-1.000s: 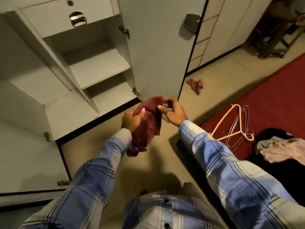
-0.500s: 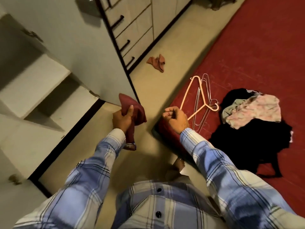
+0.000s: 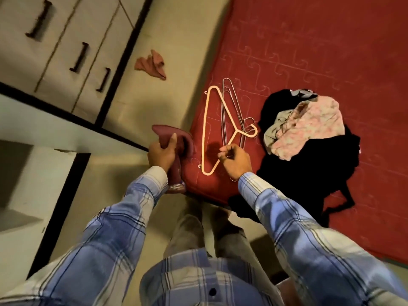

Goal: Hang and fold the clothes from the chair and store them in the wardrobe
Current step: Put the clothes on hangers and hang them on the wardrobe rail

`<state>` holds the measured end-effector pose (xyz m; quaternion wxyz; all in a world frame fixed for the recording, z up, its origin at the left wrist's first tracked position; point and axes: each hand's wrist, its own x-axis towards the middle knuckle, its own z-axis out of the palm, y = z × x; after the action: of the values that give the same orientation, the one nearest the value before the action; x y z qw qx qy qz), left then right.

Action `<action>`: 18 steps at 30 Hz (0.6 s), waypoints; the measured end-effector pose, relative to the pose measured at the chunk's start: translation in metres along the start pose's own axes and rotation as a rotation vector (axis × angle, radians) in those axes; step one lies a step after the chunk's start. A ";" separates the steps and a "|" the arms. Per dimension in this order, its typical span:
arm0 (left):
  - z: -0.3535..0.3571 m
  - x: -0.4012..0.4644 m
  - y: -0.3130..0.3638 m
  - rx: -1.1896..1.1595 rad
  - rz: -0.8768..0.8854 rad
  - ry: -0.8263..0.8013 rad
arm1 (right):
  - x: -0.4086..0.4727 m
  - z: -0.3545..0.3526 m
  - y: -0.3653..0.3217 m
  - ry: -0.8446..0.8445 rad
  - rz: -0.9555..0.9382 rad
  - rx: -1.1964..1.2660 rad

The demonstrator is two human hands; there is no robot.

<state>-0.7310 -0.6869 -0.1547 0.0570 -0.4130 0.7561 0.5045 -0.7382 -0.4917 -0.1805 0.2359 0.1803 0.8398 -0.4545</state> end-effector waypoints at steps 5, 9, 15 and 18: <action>0.043 0.046 0.001 -0.017 -0.080 -0.140 | 0.043 0.020 0.017 0.031 0.138 -0.082; 0.070 0.076 -0.010 0.010 -0.109 -0.216 | 0.074 0.037 0.032 0.082 0.249 -0.126; 0.094 0.107 -0.028 0.022 -0.135 -0.291 | 0.116 0.052 0.045 0.195 0.375 -0.188; 0.100 0.112 -0.032 0.013 -0.138 -0.301 | 0.132 0.058 0.049 0.231 0.421 -0.191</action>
<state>-0.8153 -0.6746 -0.2825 0.2071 -0.3835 0.7121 0.5505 -0.8084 -0.5037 -0.3149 0.2438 0.3788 0.8442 -0.2906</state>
